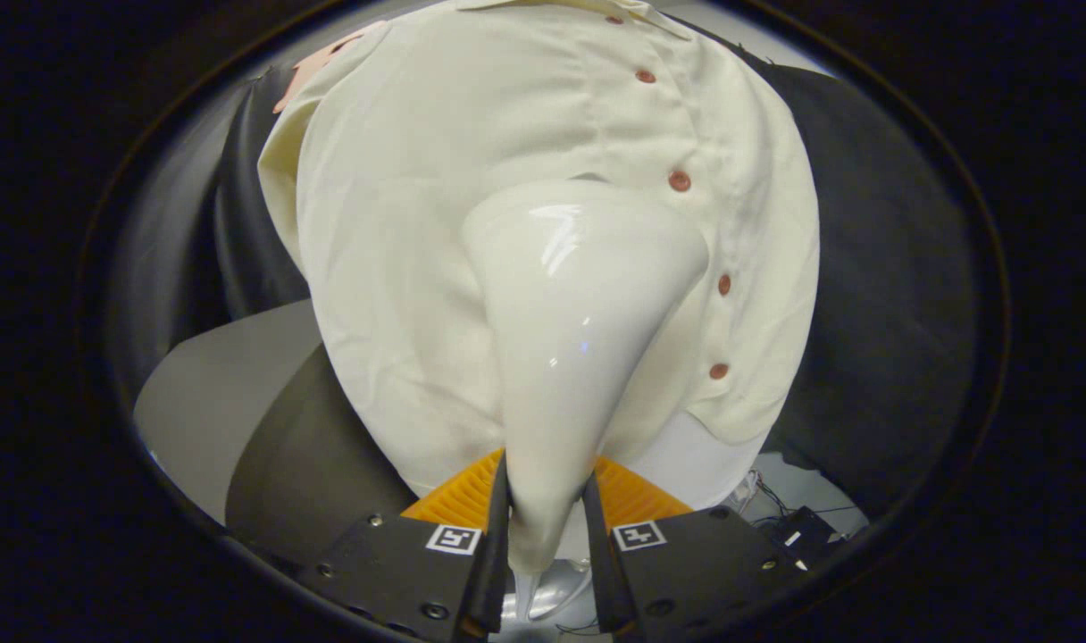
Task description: Iron the clothes twice with a garment steamer, once on the left side and once on the right side.
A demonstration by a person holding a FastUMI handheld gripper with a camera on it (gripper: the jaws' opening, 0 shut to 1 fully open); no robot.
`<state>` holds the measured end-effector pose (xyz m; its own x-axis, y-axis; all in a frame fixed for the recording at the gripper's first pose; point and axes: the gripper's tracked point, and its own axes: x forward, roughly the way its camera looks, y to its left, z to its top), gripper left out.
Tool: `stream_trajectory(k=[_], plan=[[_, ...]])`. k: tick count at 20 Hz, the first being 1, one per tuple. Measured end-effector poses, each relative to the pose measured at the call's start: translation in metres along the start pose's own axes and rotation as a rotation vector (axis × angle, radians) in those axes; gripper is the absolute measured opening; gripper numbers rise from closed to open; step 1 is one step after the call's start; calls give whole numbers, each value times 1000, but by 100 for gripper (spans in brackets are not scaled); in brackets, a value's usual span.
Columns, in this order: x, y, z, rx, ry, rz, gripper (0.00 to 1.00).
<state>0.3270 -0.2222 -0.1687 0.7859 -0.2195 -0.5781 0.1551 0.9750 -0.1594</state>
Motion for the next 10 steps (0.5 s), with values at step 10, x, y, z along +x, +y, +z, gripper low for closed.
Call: stream_trajectory(k=[10], plan=[[26, -2, -93, -51, 141, 59, 40]])
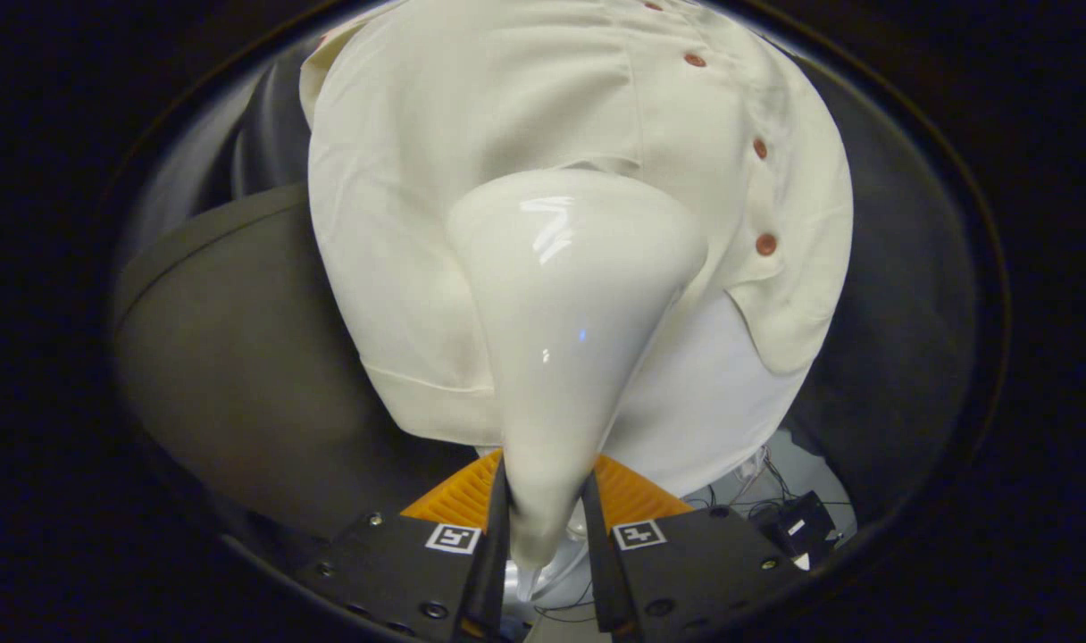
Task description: Iron the clothes twice with a garment steamer, once on the left side and once on the right side.
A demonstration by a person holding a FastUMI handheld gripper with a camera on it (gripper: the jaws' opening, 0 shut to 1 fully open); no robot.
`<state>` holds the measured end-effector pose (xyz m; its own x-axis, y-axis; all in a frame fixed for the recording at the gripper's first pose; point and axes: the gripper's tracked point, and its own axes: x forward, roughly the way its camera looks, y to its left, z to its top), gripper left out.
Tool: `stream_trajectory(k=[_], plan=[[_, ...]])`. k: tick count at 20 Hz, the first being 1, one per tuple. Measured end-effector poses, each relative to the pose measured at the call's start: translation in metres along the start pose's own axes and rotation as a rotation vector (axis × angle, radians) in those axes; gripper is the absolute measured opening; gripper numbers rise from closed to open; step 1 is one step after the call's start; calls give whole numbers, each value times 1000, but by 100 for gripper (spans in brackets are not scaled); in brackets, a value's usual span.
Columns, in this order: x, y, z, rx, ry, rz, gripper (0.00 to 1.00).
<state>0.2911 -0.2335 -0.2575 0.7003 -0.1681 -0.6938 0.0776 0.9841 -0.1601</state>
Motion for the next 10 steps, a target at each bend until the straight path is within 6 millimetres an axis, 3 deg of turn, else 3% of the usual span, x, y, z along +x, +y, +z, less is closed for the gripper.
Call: stream_trajectory(k=[3, 5, 10], plan=[[6, 3, -27, -12, 33, 9, 40], [6, 4, -33, -20, 33, 17, 40], [-13, 2, -18, -25, -69, 24, 38]])
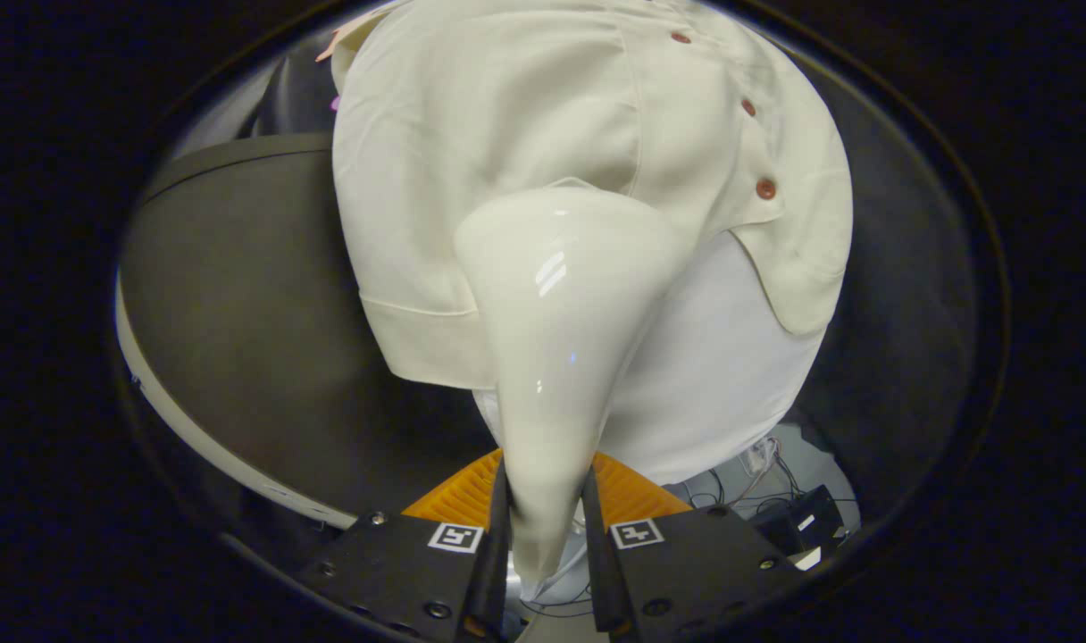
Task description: Iron the clothes twice with a garment steamer, once on the left side and once on the right side.
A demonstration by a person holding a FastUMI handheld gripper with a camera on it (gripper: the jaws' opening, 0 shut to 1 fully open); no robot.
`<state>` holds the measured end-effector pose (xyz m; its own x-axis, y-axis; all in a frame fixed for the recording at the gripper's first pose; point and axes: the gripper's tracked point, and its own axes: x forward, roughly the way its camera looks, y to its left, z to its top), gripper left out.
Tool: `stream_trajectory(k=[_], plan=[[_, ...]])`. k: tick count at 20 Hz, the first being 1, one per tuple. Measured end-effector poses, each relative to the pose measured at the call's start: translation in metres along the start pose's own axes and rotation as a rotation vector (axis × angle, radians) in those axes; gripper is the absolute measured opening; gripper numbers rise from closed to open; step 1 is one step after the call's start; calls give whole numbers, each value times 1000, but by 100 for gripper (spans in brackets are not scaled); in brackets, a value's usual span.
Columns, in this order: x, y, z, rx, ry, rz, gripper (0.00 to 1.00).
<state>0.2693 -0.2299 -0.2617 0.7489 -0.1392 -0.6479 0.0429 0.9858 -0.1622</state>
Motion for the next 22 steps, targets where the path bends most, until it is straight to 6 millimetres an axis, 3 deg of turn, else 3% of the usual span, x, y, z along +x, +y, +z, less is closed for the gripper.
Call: stream_trajectory(k=[5, 12, 18, 22], plan=[[-32, 4, 42, 3, -140, 29, 34], [-106, -3, 115, 6, -300, 21, 32], [-171, -41, 197, 44, -439, -42, 32], [-195, -73, 240, 27, -489, -104, 31]])
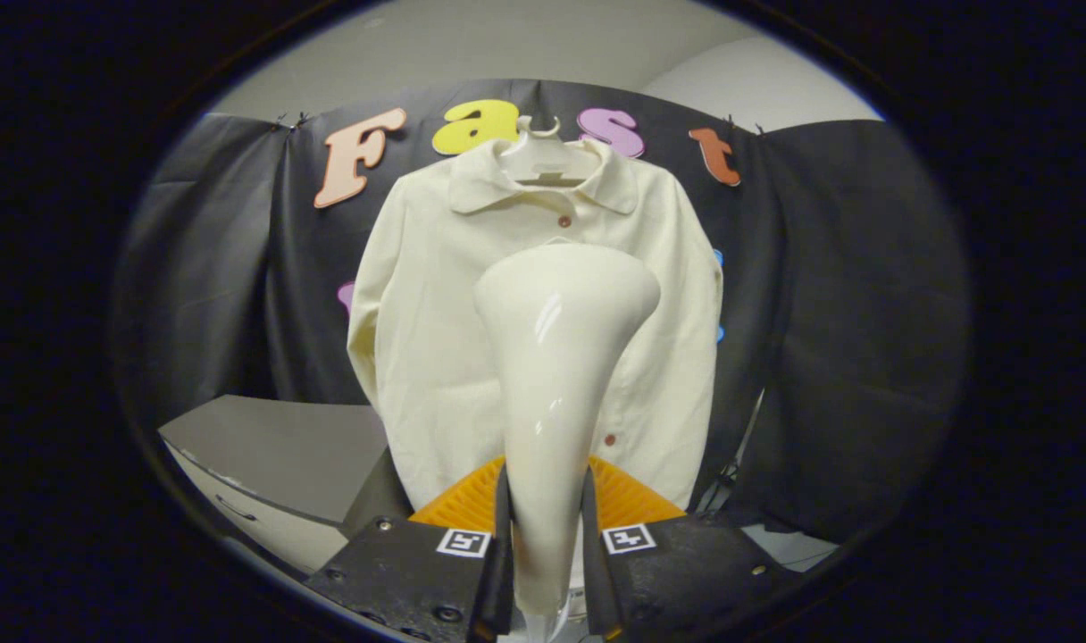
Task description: Iron the clothes twice with a garment steamer, once on the left side and once on the right side.
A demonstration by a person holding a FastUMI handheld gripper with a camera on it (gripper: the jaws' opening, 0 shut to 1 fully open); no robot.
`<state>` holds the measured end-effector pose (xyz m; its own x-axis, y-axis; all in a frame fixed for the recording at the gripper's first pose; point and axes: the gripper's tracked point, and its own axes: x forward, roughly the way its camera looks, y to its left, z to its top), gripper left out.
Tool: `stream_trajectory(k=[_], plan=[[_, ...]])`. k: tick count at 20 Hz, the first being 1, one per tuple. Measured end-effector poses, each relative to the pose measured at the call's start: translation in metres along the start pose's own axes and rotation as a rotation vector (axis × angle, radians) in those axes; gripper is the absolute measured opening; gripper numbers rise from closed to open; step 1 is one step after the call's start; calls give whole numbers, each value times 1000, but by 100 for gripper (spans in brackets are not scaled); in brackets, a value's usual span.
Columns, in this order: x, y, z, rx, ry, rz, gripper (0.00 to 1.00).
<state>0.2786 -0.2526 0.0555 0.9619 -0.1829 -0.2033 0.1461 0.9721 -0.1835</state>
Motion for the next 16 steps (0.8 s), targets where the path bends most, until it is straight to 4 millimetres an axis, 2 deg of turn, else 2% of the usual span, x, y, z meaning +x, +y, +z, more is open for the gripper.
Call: stream_trajectory(k=[2, 6, 13, 16], plan=[[8, -8, 17, 1, -28, -10, 32], [26, -38, 35, 0, -42, -54, 31], [62, -110, 78, 106, -137, -177, 31], [82, -121, 88, 131, -163, -176, 31]])
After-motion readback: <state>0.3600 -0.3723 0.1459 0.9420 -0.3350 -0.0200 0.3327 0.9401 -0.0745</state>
